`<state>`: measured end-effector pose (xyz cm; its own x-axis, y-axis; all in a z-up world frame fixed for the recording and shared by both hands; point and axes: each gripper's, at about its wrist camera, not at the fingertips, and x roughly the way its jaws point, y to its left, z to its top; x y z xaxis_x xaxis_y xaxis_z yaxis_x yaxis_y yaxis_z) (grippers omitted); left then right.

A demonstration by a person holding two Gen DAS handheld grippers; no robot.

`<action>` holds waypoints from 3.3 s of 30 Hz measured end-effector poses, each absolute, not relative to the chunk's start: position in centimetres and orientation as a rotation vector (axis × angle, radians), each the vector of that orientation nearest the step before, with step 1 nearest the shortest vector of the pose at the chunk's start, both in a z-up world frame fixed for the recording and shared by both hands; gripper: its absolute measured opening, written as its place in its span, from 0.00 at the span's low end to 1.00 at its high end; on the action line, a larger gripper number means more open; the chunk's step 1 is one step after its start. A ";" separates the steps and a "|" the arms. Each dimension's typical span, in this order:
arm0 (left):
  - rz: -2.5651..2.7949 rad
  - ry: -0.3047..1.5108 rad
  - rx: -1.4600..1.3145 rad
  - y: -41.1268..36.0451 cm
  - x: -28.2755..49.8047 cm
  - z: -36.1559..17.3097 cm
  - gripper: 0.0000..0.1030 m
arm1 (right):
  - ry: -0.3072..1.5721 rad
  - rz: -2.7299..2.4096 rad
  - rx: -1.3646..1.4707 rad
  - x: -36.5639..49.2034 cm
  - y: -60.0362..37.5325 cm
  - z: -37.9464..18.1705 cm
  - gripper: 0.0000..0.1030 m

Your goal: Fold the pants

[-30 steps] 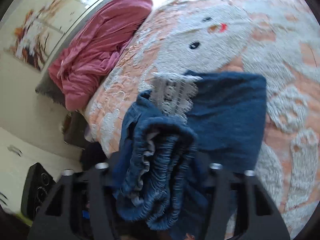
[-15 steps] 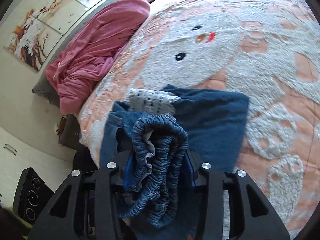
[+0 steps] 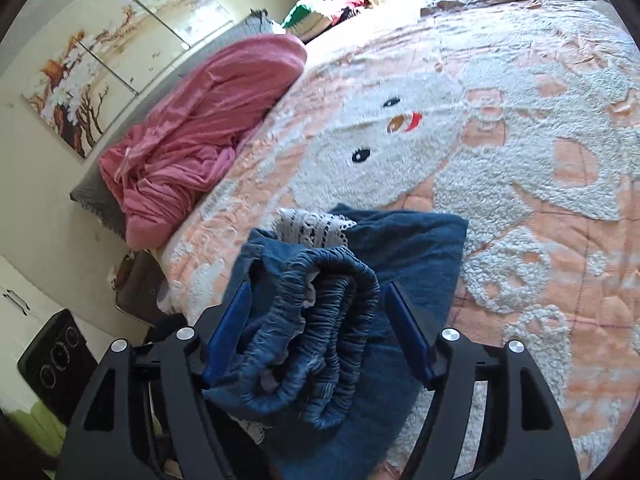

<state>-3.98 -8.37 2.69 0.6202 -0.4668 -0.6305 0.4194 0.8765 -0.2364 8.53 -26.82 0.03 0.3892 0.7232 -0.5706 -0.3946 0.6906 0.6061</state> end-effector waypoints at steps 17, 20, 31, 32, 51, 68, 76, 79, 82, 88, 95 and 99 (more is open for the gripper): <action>-0.268 0.806 -0.121 -2.2 2.6 2.8 0.81 | 0.688 0.642 -0.048 -0.8 -23.2 2.9 0.70; -0.274 0.820 -0.131 -2.1 3.6 2.4 0.81 | 0.682 0.653 -0.150 -1.2 -21.6 2.4 0.59; -0.310 0.858 -0.091 -4.7 5.5 1.1 0.81 | 0.804 0.732 -0.210 0.3 -19.5 -0.2 0.18; -0.312 0.860 -0.088 -4.9 5.7 0.9 0.81 | 0.802 0.747 -0.190 -0.1 -19.7 0.0 0.17; -0.350 0.849 -0.037 -6.6 5.7 0.1 0.85 | 0.897 0.689 -0.098 -1.8 -21.6 -1.9 0.18; -0.320 0.817 -0.026 -5.7 4.5 1.2 0.89 | 0.811 0.622 0.235 0.5 -27.7 0.0 0.58; -0.328 0.871 -0.100 -4.2 4.1 -0.7 0.90 | 0.953 0.478 0.222 4.2 -28.4 -1.7 0.58; -0.354 0.886 -0.123 -4.4 4.0 -1.3 0.90 | 0.993 0.486 0.230 5.2 -28.8 -2.7 0.58; -0.375 0.898 -0.145 -4.6 4.1 -1.7 0.90 | 1.024 0.488 0.265 6.2 -28.8 -3.7 0.58; -0.421 0.913 -0.178 -5.8 4.0 -2.2 0.76 | 0.991 0.542 0.260 6.2 -27.7 -4.0 0.36; -0.414 0.866 -0.162 -6.6 3.9 -0.5 0.47 | 0.863 0.518 0.133 4.7 -25.9 -1.4 0.11; -0.407 0.795 -0.157 -6.4 5.1 1.8 0.47 | 0.776 0.534 0.045 5.6 -24.1 1.2 0.08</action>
